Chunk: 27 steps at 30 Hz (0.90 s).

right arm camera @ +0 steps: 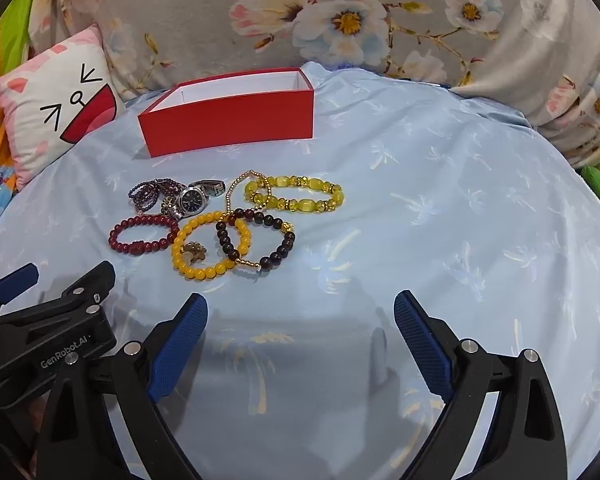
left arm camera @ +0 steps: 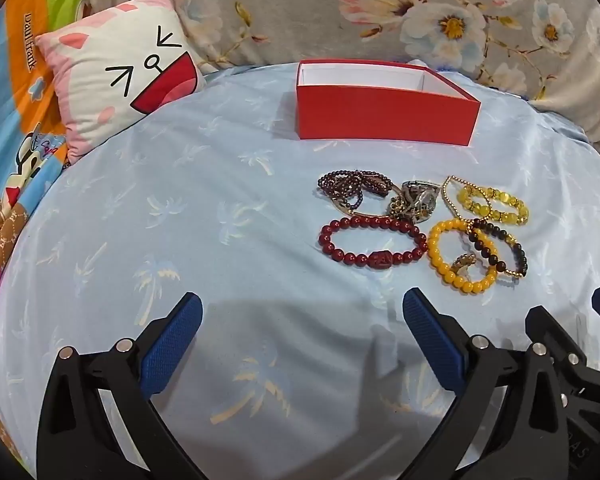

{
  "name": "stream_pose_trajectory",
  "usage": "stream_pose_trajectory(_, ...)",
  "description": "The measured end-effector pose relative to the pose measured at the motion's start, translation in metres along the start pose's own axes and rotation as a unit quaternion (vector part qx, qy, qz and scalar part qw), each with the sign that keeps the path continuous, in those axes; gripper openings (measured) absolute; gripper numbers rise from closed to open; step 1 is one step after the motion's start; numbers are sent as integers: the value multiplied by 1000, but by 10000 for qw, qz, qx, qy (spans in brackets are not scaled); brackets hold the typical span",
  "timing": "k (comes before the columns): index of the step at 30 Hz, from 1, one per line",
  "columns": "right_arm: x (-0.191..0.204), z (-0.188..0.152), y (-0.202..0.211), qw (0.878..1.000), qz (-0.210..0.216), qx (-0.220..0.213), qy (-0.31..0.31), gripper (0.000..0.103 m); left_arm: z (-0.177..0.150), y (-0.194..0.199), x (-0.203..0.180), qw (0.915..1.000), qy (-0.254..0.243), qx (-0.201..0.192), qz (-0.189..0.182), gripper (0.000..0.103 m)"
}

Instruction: Organize jewelry

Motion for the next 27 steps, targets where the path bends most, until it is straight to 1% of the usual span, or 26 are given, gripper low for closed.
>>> stream_pose_trajectory(1, 0, -1, 0, 9999, 52, 73, -48, 91, 0, 0, 0, 10000, 18, 13, -23, 96)
stream_pose_trajectory(3, 1, 0, 1, 10000, 35, 32, -20, 91, -1, 0, -2, 10000, 45, 17, -29, 96)
stream_pose_trajectory(5, 3, 1, 3, 10000, 18, -16, 47, 91, 0, 3, 0, 9999, 73, -17, -121, 96)
stream_pose_trajectory(6, 4, 2, 4, 10000, 5, -45, 80, 91, 0, 2, 2, 9998, 128, 38, -148, 96)
stream_pose_trajectory(9, 8, 3, 8, 9998, -37, -117, 158, 91, 1, 1, 0, 9999, 85, 101, -83, 96)
stream_pose_trajectory(10, 0, -1, 3, 9999, 69, -98, 56, 91, 1, 1, -2, 9999, 32, 81, -68, 96)
stream_pose_trajectory(11, -1, -1, 1, 9999, 67, -109, 62, 91, 1, 1, -2, 9999, 29, 79, -59, 96)
stream_pose_trajectory(22, 1, -1, 4, 9999, 37, -97, -13, 91, 1, 3, -6, 9999, -41, 29, -87, 96)
stream_pose_trajectory(27, -3, 0, 2, 10000, 43, -77, -23, 91, 1, 3, -8, 10000, -56, 24, -65, 96)
Point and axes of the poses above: each gripper's, at about its wrist camera, not at the fingertips, and y roughly against the way its jaws point, x to its left, z to its top, the point moved 6 cm from there along -y, roughly the way its jaws point, and after that the axes turned 13 degrees about -z, right-handed, at the moved point
